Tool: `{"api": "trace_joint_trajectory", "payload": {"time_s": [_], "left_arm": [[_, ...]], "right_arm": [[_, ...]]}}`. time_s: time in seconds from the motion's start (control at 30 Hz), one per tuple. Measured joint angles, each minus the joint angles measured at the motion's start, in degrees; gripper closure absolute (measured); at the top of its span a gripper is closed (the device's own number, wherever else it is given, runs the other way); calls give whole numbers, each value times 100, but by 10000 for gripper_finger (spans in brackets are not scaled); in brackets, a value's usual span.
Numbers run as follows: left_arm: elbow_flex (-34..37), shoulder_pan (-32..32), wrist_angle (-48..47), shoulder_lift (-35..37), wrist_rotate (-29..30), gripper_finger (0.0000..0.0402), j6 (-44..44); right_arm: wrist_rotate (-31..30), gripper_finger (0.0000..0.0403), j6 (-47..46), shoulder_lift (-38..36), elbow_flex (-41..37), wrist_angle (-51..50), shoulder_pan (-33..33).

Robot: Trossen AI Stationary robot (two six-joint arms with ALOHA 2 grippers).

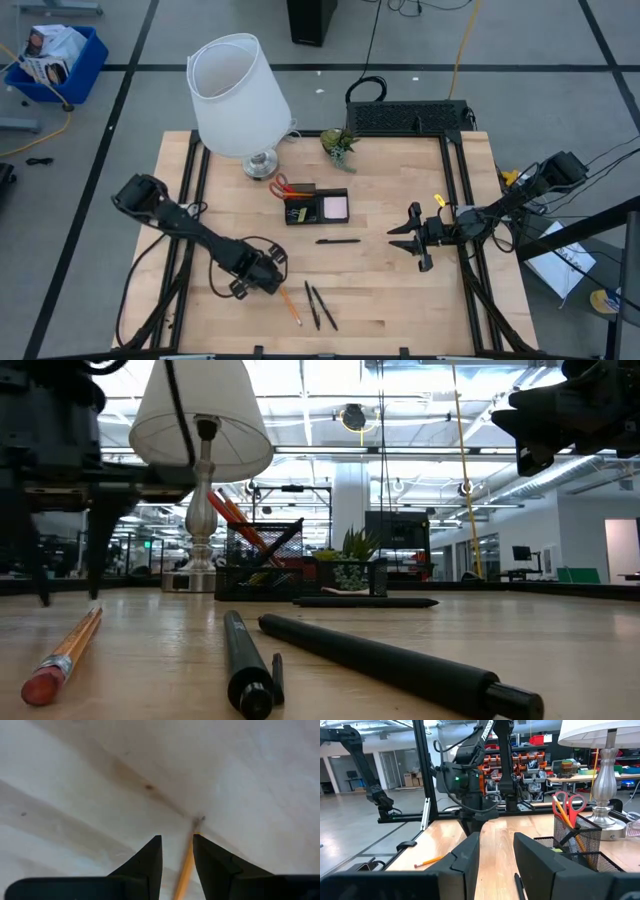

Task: Pick and place office supplies into organizer
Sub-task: Put the pencil into the black desk organizer

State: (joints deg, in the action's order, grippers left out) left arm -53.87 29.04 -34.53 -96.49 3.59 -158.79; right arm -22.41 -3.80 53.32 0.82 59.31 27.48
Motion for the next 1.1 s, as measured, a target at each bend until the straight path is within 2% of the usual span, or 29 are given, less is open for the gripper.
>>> {"api": "trace_joint_trajectory", "payload": {"time_s": [0.17,0.37,0.57,0.9,1.1], "left_arm": [[0,-144,234,-44,192,289,433],[0,-164,257,-63,180,289,447],[-82,-239,479,-399,35,289,434],[-636,-302,-82,-553,-135,289,727],[-692,-372,-321,-723,-537,289,638]], "right_arm": [[-1,287,1,0,0,-1,0],[0,287,1,0,0,-1,-2],[0,286,0,1,0,-1,0],[0,286,1,-2,0,-2,-1],[-2,286,1,-2,0,-3,-2]]}}
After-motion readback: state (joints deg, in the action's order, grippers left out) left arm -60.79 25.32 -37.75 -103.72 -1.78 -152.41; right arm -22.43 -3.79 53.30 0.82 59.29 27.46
